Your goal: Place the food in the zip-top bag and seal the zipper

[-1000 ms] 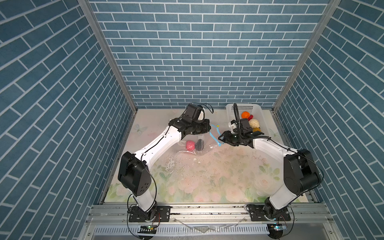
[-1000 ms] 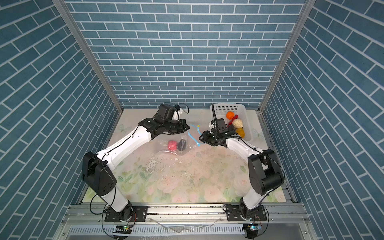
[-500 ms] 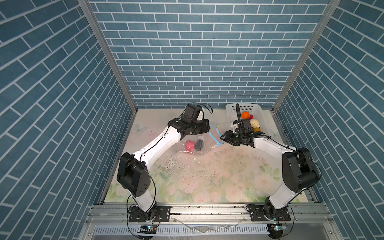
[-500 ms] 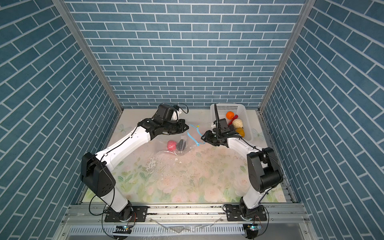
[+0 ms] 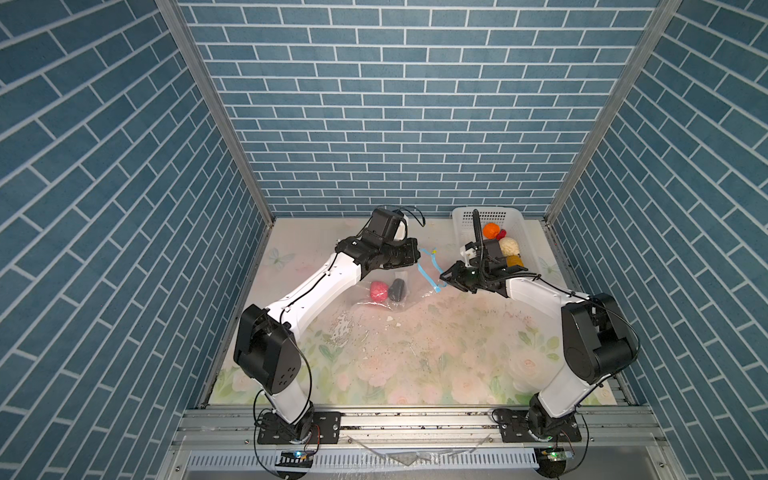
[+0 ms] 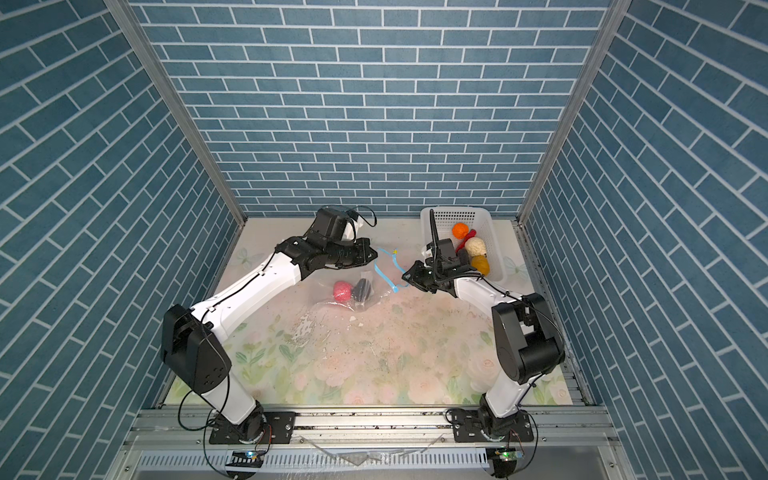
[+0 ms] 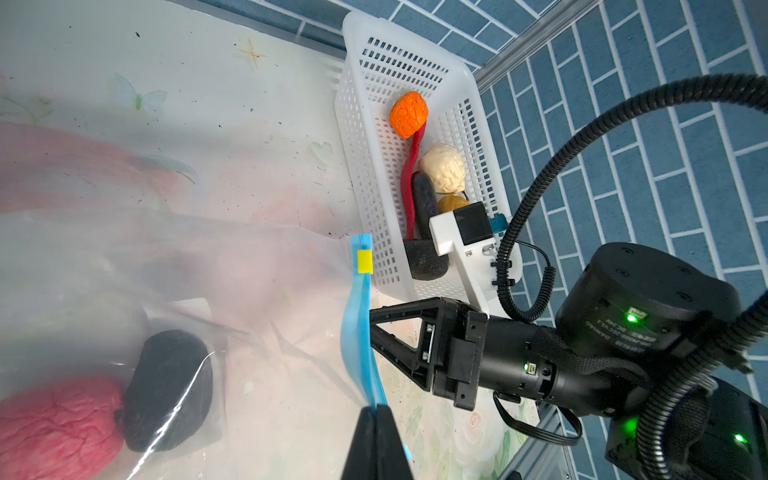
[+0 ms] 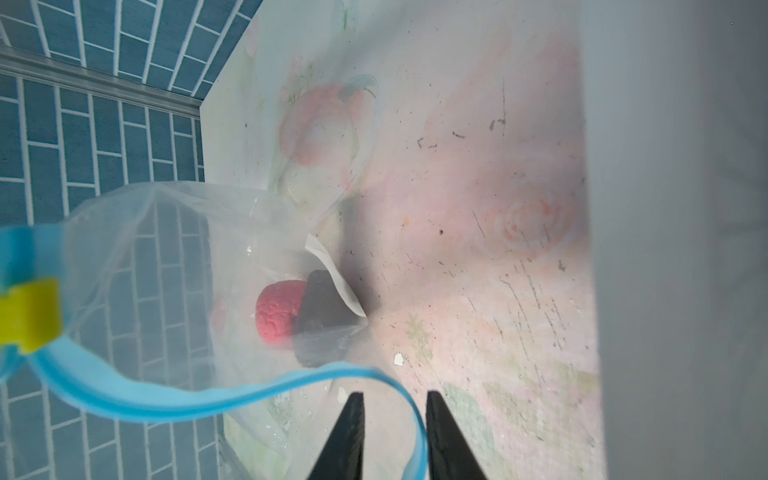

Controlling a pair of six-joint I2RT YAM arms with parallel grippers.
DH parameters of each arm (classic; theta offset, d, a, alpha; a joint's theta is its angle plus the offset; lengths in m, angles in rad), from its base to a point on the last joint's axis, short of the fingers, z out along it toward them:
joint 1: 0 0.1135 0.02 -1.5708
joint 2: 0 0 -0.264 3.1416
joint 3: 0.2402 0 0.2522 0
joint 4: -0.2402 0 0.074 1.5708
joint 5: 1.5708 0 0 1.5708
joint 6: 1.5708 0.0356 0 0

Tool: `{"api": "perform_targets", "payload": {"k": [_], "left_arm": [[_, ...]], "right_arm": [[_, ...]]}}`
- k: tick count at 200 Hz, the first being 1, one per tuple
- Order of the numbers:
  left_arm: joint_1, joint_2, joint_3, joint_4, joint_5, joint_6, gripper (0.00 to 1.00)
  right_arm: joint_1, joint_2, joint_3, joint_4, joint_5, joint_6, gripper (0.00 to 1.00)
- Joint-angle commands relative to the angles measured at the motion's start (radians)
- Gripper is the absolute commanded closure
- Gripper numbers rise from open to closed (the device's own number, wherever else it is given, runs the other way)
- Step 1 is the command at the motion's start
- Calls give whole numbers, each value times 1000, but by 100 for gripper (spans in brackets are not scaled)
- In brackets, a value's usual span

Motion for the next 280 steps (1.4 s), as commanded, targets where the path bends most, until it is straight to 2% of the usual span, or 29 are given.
{"api": "perform_targets", "payload": {"k": [1,60,101,187,280], "left_arm": [[6,-27,-10,17,0,3,99],[6,-37,-14,12,-2,4,99],[8,-48,-26,9,-8,6,99],[14,-77,-42,12,-14,8,99],[14,-25,-100,71,35,-34,99]], "right_arm": [[6,8,-25,46,-39,38,79],[20,-3,-23,75,-59,56,91],[33,-20,-15,78,-61,58,95],[63,-67,27,42,-53,58,98],[94,-80,45,38,-36,53,97]]}}
